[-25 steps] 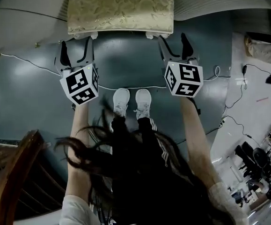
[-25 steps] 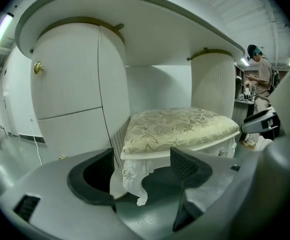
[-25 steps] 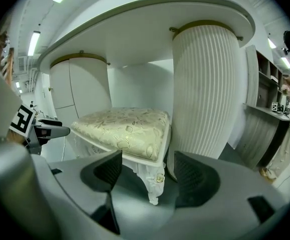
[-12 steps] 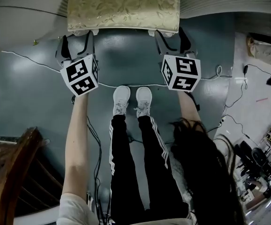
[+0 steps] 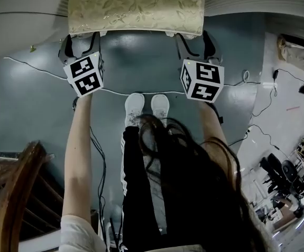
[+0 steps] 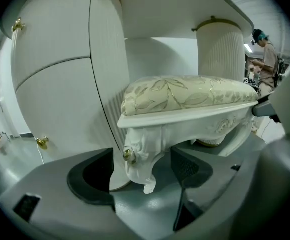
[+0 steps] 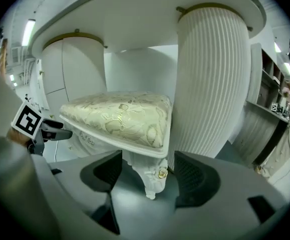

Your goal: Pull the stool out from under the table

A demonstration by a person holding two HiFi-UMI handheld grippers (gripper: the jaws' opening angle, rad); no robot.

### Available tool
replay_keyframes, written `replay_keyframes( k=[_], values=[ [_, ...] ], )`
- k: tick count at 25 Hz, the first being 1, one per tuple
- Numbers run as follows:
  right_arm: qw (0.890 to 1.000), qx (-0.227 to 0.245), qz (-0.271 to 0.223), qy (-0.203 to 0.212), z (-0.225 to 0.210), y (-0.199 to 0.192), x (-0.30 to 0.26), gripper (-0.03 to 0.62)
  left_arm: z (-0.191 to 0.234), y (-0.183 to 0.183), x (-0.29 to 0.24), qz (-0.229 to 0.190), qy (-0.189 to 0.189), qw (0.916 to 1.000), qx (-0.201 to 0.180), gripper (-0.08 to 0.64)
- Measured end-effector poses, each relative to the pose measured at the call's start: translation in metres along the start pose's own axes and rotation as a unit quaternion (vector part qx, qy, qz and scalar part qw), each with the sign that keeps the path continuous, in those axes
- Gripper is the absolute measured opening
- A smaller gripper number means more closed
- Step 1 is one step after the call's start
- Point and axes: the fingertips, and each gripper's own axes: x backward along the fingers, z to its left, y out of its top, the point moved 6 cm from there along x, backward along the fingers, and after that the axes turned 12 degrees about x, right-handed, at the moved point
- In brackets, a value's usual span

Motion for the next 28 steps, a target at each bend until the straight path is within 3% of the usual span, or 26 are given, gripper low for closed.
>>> replay_keyframes(
  k=[14,19,24,26,28],
  values=[
    [0.998,0.037,0.058,0.003,0.004,-0.033,-0.038,0.321,-0.003,-0.020,-0.026,0.027,-0.010,0.9994,-0.019,0.330],
    [0.997,0.024,0.067,0.017,0.003,-0.039,-0.053,0.321,0.000,-0.020,-0.037,0.034,-0.001,0.9990,-0.030,0.328],
    [0.997,-0.007,0.078,0.018,0.002,-0.043,-0.066,0.319,0.007,-0.020,-0.047,0.054,0.018,0.9983,-0.012,0.323],
    [0.996,-0.008,0.082,0.017,0.002,-0.043,-0.069,0.319,0.009,-0.018,-0.050,0.060,0.019,0.9979,-0.018,0.276],
    [0.996,0.000,0.088,0.019,0.002,-0.043,-0.070,0.319,0.009,-0.019,-0.050,0.062,0.016,0.9976,-0.024,0.275]
  ],
)
